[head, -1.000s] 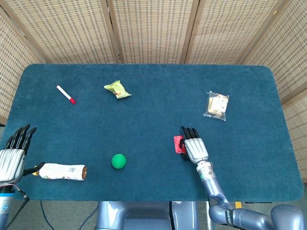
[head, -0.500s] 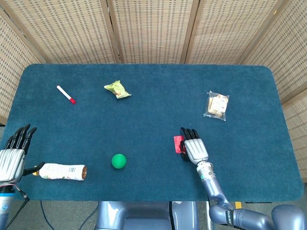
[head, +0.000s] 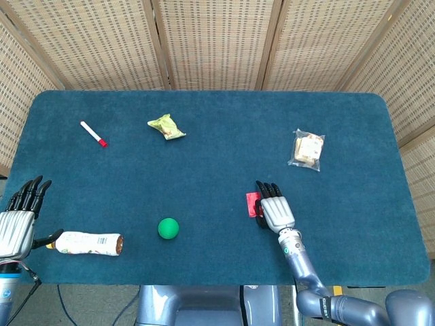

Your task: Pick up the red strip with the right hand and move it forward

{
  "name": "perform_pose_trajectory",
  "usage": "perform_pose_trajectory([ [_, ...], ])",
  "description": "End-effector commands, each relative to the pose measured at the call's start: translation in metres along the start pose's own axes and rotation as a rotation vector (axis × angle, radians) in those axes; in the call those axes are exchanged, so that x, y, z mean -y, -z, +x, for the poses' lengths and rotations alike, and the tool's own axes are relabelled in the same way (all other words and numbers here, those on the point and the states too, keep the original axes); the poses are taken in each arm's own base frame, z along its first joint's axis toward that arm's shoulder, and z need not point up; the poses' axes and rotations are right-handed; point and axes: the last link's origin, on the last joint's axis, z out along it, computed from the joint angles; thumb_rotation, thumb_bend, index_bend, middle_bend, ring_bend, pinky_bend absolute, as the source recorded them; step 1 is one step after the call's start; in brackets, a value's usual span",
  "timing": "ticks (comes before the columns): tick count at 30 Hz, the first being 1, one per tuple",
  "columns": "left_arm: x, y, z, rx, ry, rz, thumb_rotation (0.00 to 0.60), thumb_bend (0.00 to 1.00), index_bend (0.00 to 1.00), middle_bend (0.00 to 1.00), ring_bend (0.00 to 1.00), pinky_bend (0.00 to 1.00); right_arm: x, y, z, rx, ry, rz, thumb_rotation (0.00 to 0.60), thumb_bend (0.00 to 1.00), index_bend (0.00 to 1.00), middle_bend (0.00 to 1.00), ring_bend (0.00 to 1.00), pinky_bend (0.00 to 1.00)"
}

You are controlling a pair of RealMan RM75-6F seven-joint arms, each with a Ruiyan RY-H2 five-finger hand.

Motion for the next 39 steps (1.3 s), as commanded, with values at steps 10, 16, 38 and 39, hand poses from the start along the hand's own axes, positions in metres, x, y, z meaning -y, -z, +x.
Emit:
perform_pose_trajectory([
  [10, 0.0, 0.0, 0.001, -0.003, 0.0, 0.003, 0.6, 0.07, 0.0, 0.0, 0.0, 0.13, 0.009, -0.011, 0.016, -0.032, 0.013, 0.016, 0.6, 0.58, 0.62, 0.04, 0.0, 0.0],
  [16, 0.0, -0.001, 0.0, 0.002, -0.002, 0.002, 0.6, 0.07, 0.0, 0.0, 0.0, 0.12, 0.016, -0.024, 0.033, -0.064, 0.028, 0.02, 0.6, 0.58, 0.62, 0.04, 0.0, 0.0],
  [38, 0.001, -0.001, 0.002, -0.008, 0.0, 0.006, 0.6, 0.07, 0.0, 0.0, 0.0, 0.12, 0.019, -0.038, 0.113, -0.215, -0.016, -0.009, 0.6, 0.58, 0.62, 0.05, 0.0, 0.0],
  [39, 0.0, -0.001, 0.002, -0.008, -0.001, 0.005, 0.6, 0.07, 0.0, 0.0, 0.0, 0.12, 0.017, -0.037, 0.115, -0.217, -0.021, -0.01, 0.6, 0.58, 0.62, 0.05, 0.0, 0.0],
])
